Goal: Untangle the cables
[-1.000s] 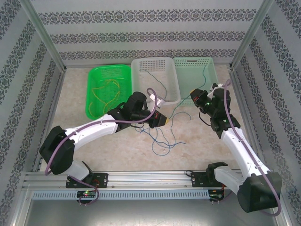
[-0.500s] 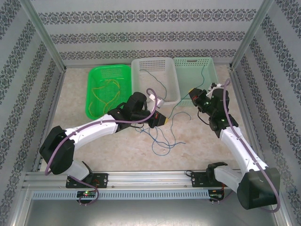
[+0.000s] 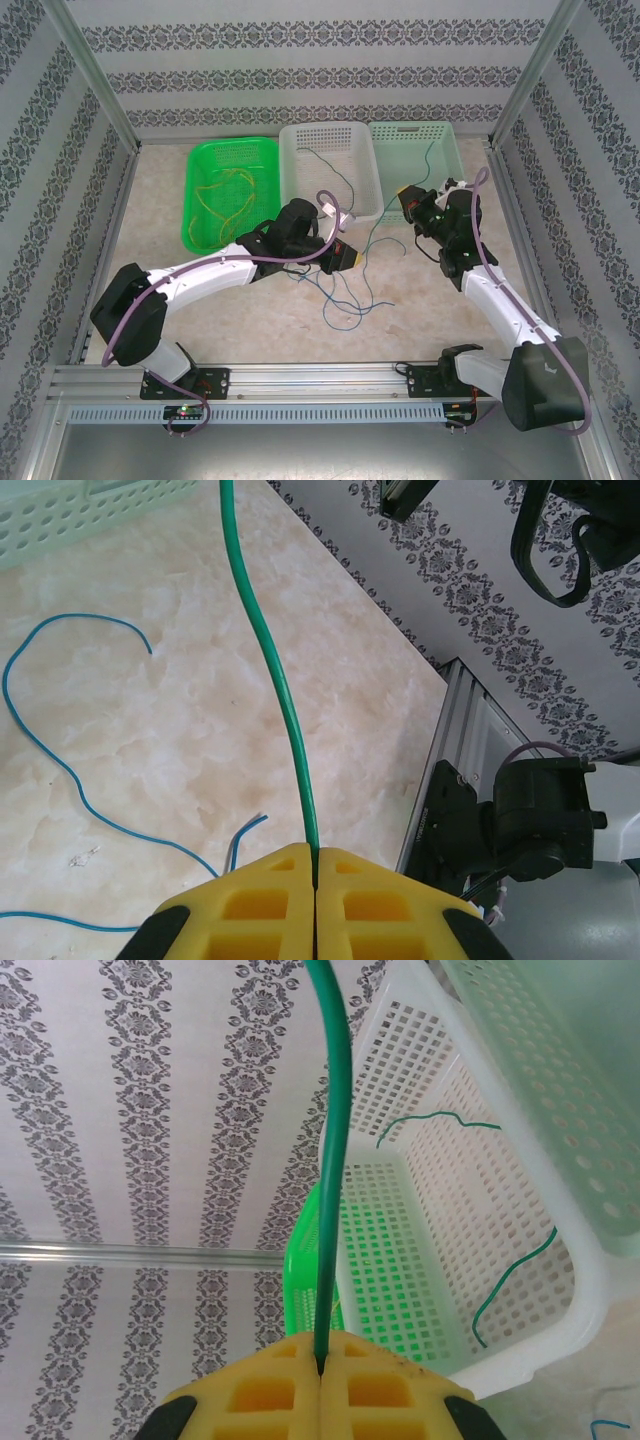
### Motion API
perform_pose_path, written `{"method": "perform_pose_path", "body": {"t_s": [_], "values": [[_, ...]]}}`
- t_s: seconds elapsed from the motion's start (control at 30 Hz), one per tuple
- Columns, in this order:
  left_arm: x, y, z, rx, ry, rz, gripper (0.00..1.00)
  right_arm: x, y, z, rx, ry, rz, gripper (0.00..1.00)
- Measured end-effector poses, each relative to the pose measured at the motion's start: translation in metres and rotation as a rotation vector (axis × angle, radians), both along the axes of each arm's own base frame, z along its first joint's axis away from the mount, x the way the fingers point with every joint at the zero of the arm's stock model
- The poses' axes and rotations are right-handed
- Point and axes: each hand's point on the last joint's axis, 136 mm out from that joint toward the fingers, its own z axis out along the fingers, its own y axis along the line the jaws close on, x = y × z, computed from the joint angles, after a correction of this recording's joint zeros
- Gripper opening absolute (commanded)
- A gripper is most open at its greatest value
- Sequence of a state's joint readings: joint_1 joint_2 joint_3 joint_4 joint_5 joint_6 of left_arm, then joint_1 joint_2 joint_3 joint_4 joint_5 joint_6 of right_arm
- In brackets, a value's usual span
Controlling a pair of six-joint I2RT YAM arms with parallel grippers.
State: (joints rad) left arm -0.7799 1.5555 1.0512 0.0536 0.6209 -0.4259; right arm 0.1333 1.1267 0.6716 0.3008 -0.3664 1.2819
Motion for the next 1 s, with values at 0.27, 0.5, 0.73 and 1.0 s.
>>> {"method": "perform_pose_path", "body": {"t_s": [0.27,0.5,0.73,1.0], "values": [[0.008,0.011,-0.009,0.088,-0.041,0.049,0.5,-0.002,0.0,-0.005,-0.032,0.012,0.01,0.0],[0.018,0.054,0.017,0.204,-0.184,0.195,1.0,0.0,0.0,0.036,-0.274,-0.031,0.086,0.0],[0.029,0.123,0.109,0.133,-0.429,0.47,1.0,0.015,0.009,0.067,-0.537,-0.073,0.208,0.0],[0.045,0.189,0.125,0.158,-0.484,0.711,1.0,0.067,0.039,0.043,-0.748,0.012,0.365,0.0]]}}
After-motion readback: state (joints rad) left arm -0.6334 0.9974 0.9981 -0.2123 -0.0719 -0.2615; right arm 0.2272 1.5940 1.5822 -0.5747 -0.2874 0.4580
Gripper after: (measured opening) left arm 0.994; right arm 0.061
